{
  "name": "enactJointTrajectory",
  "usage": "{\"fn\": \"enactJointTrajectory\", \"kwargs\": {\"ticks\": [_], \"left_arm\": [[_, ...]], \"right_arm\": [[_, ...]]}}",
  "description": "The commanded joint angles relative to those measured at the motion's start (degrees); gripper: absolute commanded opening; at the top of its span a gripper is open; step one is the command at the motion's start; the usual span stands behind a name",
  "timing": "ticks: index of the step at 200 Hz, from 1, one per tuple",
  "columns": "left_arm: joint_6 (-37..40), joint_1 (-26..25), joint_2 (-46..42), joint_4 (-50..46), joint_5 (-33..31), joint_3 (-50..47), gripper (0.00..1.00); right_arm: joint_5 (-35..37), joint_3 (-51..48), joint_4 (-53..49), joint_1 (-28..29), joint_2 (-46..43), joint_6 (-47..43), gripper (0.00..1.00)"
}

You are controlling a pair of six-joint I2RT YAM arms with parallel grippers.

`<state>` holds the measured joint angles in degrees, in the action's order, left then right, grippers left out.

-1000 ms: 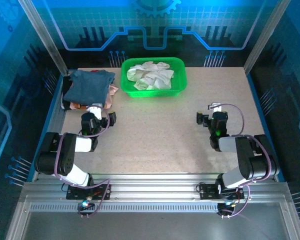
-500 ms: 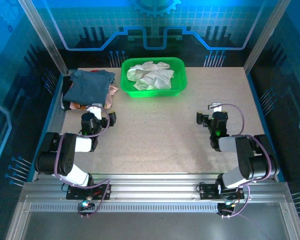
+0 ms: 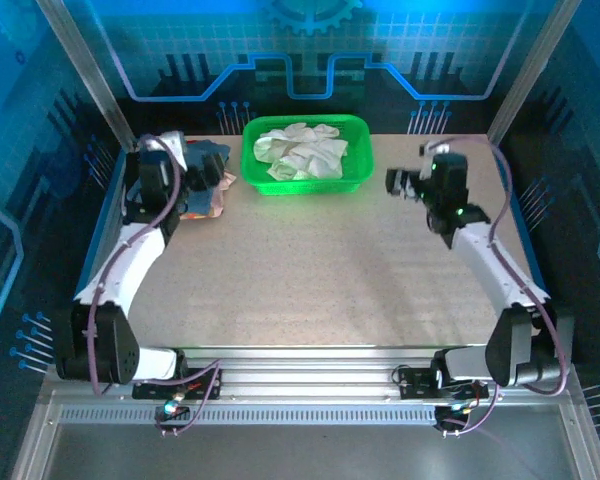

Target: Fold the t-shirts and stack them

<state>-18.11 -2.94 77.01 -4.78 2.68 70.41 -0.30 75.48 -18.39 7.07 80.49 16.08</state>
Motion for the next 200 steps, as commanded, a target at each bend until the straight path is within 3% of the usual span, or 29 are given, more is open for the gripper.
{"fn": "enactJointTrajectory", "kwargs": {"ticks": [1, 44, 101, 136, 162, 184, 200], "left_arm": [[-7.8, -4.4, 5.0, -14.3, 6.8, 5.4, 0.99], [-6.9, -13.4, 11.7, -17.8, 8.0, 13.9, 0.99], [-9.7, -20.1, 6.9, -17.8, 8.1, 7.9, 0.99], [-13.1, -20.8, 1.5, -16.8, 7.7, 2.2, 0.99], [-12.5, -21.1, 0.5, -17.7, 5.3, 2.3, 0.99], [-10.9, -21.1, 3.1, -19.9, 3.0, 5.8, 0.99], [-10.1, -21.1, 6.7, -21.6, 1.3, 9.7, 0.99]], "right_arm": [[-11.4, 8.8, -19.6, 0.1, 11.1, 5.5, 1.00], [-17.7, 26.8, -19.1, -2.0, 31.1, 8.8, 0.98], [-17.3, 48.1, -21.4, -2.5, 52.1, 11.0, 0.94], [-16.8, 52.9, -19.0, -2.4, 59.7, 14.7, 0.88], [-16.5, 56.9, -17.8, -1.9, 63.7, 17.9, 0.68], [-16.0, 57.0, -18.2, -1.1, 63.3, 18.5, 0.30], [-15.3, 51.3, -16.8, -0.7, 59.2, 17.8, 0.18]]}}
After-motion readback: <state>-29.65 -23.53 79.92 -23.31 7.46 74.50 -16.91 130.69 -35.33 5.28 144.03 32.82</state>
